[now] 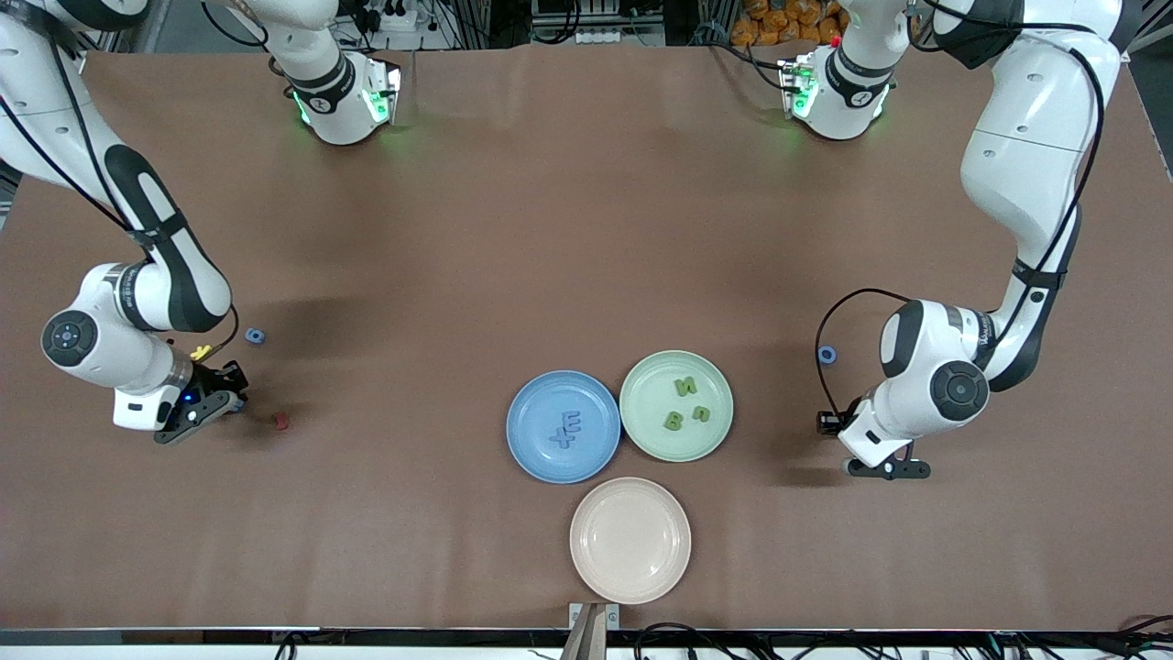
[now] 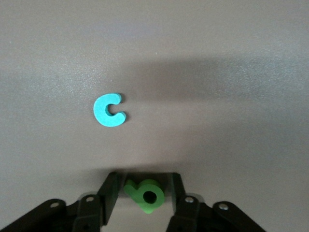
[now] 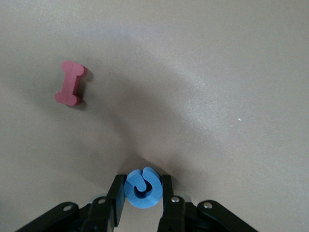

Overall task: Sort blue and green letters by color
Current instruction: 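Carry b to green plate while the right gripper carries c to blue plate, then release b in green plate while the right gripper releases c in blue plate, then retract the left gripper to rest while the right gripper reaches blue g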

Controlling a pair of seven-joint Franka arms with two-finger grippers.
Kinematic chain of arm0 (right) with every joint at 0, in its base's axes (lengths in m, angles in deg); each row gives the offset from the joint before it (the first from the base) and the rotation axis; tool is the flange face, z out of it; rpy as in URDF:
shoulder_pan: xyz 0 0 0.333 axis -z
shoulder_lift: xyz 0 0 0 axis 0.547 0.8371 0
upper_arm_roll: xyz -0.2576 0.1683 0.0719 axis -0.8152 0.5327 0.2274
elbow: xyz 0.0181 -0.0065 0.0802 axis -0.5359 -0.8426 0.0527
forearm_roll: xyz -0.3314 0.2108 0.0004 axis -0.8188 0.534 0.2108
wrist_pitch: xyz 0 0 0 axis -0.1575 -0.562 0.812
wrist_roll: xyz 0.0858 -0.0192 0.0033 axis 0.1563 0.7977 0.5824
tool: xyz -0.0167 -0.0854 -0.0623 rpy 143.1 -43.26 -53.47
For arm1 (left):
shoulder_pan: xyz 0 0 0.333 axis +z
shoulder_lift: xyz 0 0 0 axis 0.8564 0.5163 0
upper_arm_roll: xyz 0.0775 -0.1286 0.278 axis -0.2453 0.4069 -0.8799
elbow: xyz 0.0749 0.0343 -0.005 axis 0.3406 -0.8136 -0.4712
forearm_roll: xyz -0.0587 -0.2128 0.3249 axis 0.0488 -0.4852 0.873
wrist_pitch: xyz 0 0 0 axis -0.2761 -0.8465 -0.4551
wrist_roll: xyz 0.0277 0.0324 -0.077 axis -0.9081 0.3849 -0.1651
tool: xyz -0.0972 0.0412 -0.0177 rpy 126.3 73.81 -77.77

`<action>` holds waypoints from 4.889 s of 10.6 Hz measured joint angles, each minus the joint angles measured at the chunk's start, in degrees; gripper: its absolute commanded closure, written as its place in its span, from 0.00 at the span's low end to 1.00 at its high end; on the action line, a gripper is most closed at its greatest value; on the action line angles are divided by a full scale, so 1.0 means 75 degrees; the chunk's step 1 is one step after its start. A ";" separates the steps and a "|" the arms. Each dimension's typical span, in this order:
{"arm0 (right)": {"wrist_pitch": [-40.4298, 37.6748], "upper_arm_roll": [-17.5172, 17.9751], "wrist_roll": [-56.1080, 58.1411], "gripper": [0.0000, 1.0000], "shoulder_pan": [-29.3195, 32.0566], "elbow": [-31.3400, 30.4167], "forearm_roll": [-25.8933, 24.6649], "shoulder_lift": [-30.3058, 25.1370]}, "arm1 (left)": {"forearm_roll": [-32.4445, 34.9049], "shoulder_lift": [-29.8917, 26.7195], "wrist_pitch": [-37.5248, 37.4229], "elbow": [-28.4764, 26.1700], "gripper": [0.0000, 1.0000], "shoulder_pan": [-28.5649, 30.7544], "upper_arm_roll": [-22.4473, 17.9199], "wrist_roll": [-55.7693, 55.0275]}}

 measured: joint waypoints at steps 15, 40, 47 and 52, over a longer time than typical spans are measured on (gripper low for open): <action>-0.2194 0.0609 -0.5155 1.00 -0.2739 0.1974 0.1090 -0.0047 | 0.0000 -0.0003 0.0005 0.0025 1.00 0.0002 0.0003 -0.0001; -0.2684 0.0077 -0.8715 0.00 -0.4161 0.2598 0.0219 0.0682 | 0.0000 -0.0262 0.0077 0.0728 0.00 -0.2223 0.0646 -0.1938; -0.1297 0.0073 -0.3900 0.00 -0.1831 -0.0292 0.0067 -0.1058 | 0.0002 -0.1498 -0.0270 0.0828 0.00 -0.1708 0.0512 -0.1857; -0.0625 0.0075 -0.1241 0.00 -0.0914 -0.1593 0.0048 -0.1869 | 0.0003 -0.2828 -0.1164 0.0841 0.00 -0.0514 0.0520 -0.0798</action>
